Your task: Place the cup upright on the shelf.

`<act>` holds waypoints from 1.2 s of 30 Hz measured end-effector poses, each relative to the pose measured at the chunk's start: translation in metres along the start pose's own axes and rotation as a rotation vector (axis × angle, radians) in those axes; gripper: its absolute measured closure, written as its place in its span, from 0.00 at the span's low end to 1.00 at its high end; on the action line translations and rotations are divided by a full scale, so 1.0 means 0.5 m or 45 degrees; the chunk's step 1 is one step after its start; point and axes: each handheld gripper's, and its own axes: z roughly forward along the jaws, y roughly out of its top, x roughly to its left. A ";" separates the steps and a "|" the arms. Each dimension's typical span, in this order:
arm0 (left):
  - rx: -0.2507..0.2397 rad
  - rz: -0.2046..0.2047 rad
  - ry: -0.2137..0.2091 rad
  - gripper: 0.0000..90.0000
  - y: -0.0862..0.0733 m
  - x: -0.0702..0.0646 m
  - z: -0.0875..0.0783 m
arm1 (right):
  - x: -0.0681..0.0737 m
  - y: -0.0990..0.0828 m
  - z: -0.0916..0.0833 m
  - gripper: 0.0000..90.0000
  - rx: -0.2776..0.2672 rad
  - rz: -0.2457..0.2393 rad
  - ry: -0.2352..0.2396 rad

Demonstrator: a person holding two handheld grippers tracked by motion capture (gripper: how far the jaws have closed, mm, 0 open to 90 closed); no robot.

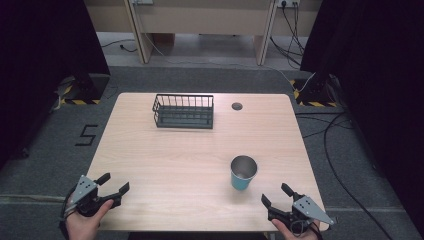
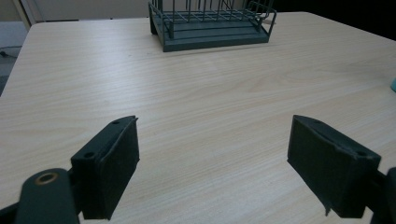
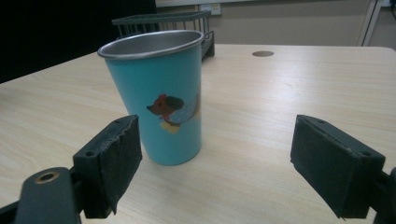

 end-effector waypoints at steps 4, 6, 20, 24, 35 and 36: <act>-0.010 0.004 0.002 0.18 0.001 0.002 0.000 | 0.000 -0.003 0.003 0.19 0.018 -0.007 0.003; -0.016 0.007 0.003 0.18 0.002 0.001 -0.001 | 0.001 -0.002 0.002 0.19 0.016 -0.003 0.008; -0.013 0.014 0.003 0.18 0.002 0.000 -0.001 | -0.006 -0.005 0.006 0.24 0.026 0.005 -0.004; -0.016 0.019 -0.002 0.18 0.002 -0.002 -0.002 | -0.005 -0.005 0.007 0.25 0.029 0.006 -0.003; -0.014 0.024 -0.010 0.19 0.003 -0.006 -0.001 | 0.006 0.001 0.028 0.24 0.048 -0.030 0.061; -0.014 0.024 -0.011 0.19 0.003 -0.006 0.000 | 0.008 0.002 0.030 0.24 0.050 -0.031 0.067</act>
